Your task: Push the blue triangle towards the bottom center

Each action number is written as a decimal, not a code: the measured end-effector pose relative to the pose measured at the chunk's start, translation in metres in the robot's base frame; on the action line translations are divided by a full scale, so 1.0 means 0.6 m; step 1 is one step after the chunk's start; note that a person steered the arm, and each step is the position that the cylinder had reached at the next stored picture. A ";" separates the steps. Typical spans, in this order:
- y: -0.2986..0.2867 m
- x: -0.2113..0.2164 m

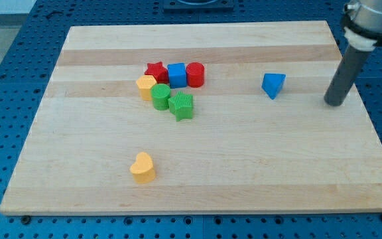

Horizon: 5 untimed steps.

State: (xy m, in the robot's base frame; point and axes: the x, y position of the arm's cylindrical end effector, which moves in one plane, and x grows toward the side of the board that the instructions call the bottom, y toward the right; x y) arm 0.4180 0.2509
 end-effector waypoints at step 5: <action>-0.184 -0.058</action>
State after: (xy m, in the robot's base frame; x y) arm 0.3835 0.1403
